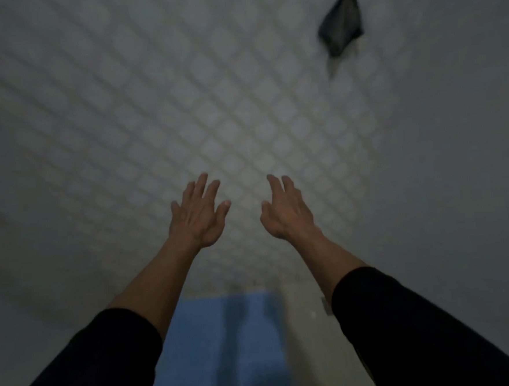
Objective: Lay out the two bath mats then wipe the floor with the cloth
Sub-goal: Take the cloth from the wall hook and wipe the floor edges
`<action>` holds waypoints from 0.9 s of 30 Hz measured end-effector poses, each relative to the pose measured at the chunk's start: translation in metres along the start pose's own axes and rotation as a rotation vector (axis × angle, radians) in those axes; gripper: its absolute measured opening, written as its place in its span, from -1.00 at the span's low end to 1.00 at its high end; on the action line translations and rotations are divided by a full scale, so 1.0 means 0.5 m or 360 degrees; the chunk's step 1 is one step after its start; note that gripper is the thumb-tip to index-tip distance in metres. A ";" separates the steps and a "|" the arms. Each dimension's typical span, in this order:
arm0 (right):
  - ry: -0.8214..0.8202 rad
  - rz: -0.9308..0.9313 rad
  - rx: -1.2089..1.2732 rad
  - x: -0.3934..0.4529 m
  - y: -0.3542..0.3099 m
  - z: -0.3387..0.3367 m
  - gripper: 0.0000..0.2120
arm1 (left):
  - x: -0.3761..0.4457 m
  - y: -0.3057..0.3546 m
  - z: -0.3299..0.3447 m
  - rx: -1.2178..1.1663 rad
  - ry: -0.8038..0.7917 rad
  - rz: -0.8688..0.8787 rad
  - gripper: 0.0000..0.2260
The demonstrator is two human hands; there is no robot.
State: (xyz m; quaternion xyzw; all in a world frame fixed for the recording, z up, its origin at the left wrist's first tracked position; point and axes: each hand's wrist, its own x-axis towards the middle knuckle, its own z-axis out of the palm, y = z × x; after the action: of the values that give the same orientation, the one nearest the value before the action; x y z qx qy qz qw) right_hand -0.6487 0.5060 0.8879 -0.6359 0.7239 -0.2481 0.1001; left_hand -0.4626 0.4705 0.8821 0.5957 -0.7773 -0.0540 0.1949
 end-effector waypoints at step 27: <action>0.0368 -0.0007 -0.0127 0.216 0.348 -0.439 -0.36 | 0.369 0.505 -0.015 -0.0179 0.0217 0.0344 -0.43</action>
State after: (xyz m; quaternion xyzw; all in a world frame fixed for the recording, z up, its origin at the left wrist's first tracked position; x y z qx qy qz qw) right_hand -0.9197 0.4638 1.0099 -0.6081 0.7386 -0.2909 -0.0101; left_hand -0.7281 0.3686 1.0128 0.4989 -0.8176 -0.0356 0.2852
